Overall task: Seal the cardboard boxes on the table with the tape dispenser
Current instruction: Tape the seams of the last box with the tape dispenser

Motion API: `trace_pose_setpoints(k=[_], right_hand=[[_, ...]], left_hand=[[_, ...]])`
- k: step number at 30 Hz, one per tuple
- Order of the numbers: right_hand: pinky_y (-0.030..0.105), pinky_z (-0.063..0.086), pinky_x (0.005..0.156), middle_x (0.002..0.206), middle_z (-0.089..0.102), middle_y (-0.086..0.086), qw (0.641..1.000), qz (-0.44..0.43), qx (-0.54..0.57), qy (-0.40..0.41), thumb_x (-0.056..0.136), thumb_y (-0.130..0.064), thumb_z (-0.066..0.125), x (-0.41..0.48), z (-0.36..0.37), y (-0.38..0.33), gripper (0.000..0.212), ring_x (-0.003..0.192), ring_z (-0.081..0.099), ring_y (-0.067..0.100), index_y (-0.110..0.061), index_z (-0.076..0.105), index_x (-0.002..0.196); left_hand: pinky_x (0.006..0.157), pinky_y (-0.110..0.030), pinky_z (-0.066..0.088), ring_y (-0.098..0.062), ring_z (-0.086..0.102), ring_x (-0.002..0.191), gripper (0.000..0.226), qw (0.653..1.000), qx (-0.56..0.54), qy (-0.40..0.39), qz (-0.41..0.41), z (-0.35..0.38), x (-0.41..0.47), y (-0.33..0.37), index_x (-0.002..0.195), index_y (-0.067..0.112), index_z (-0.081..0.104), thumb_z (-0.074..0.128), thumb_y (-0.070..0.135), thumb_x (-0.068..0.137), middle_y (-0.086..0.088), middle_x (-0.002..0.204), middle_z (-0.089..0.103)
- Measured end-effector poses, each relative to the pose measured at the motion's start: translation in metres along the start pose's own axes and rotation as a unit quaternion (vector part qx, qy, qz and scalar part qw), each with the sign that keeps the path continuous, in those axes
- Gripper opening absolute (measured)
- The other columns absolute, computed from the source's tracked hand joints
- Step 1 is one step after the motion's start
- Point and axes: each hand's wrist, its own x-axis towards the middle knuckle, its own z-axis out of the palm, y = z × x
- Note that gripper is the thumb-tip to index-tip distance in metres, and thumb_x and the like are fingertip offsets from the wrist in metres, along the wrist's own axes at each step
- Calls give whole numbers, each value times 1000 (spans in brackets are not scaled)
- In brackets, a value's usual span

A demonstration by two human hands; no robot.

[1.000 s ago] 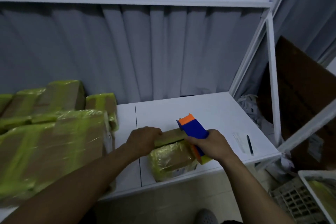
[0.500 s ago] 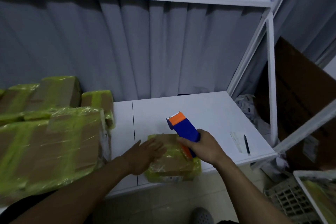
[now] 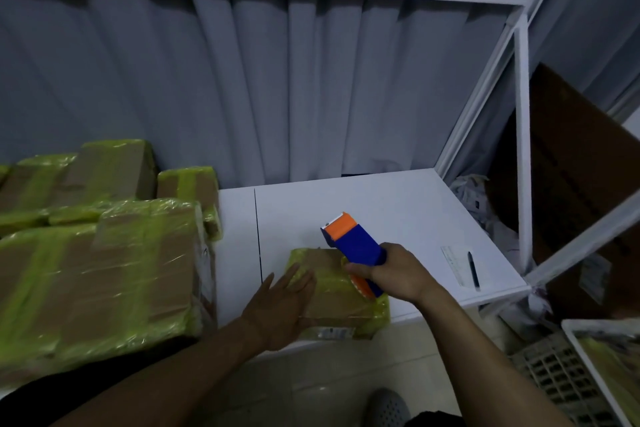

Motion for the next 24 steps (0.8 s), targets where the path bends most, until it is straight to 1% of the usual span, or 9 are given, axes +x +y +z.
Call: trace_pose_setpoints(k=[1,4,6,8,10,13,17,20,24], right_hand=[[17,46,61,90,66,-5,1000,-4,-1,0,84,-51,79,-1,1,0,36,80,65,7,-26,58,98],[15,45,59,88,65,-5,1000,-15,-3,-1,86,-45,79,-4,-1,-2,30,77,64,7,-27,57,96],[16,45,57,84,65,-5,1000,-27,8,6,84,-42,80,-7,-8,-3,30,71,63,7,-24,59,95],[18,46,59,80,65,-5,998,-49,31,14,79,-46,83,-10,-15,-1,35,67,62,7,-23,61,94],[19,49,60,81,66,-6,996,-72,57,15,73,-50,86,-14,-19,1,42,68,64,7,-24,63,96],[20,53,62,82,69,-9,992,-100,81,-2,69,-45,93,-18,-19,2,45,73,68,8,-25,66,99],[23,55,64,83,68,-5,986,-140,80,-31,61,-54,90,-23,-17,-3,54,73,68,15,-23,67,99],[25,56,66,85,68,-1,982,-158,92,-44,64,-50,91,-24,-17,-6,53,77,69,20,-21,67,103],[22,55,66,88,69,-9,981,-162,91,-60,71,-36,93,-25,-16,-5,46,80,69,12,-24,66,107]], left_hand=[[123,-53,6,-24,-7,153,118,1000,-7,2,-5,-1,1,0,158,22,-5,-19,89,61,3,167,-5],[123,-52,8,-21,-7,152,94,996,-86,-4,-25,-5,7,-3,158,27,-8,28,80,88,7,166,-5],[121,-51,20,-20,6,153,88,986,-163,40,-26,-15,5,-1,159,31,3,39,74,91,7,166,9],[118,-43,31,-20,23,149,67,962,-231,124,-79,-31,1,2,157,30,21,41,57,99,7,160,28],[112,-36,37,-18,45,136,47,901,-342,204,-172,-55,-5,7,147,31,42,37,48,104,9,148,48],[102,-37,49,-11,63,108,30,793,-517,266,-183,-85,-13,11,121,32,65,46,46,101,10,123,67],[83,-31,56,-9,69,91,26,729,-620,230,-177,-105,-26,18,106,28,73,58,47,96,15,98,75],[83,-32,54,-14,70,92,29,696,-662,218,-170,-112,-30,26,102,26,76,60,49,93,12,95,76],[75,-30,49,-14,69,82,43,658,-701,195,-195,-121,-36,26,98,21,77,54,57,93,6,93,77]])
